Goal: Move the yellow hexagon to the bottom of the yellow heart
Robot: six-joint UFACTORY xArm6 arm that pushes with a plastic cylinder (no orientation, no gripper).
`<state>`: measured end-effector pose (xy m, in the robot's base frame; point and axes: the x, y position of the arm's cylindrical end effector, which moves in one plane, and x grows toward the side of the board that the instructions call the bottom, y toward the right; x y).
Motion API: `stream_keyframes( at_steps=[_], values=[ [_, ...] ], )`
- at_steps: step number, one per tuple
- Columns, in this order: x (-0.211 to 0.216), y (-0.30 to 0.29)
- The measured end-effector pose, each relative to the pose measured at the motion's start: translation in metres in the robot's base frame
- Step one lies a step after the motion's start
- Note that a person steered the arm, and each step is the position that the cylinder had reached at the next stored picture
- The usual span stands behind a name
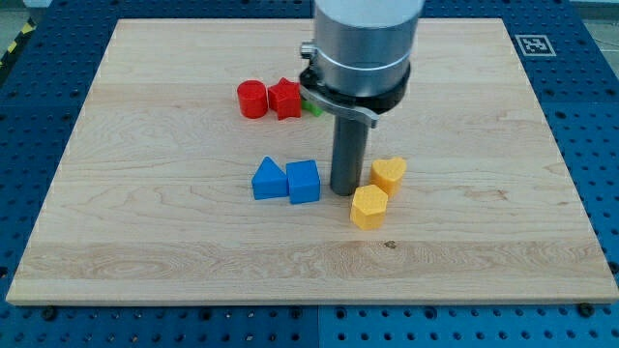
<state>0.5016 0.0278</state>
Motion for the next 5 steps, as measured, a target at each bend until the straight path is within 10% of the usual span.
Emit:
stream_keyframes(
  at_steps=[5],
  values=[
    [0.029,0.001]
  ],
)
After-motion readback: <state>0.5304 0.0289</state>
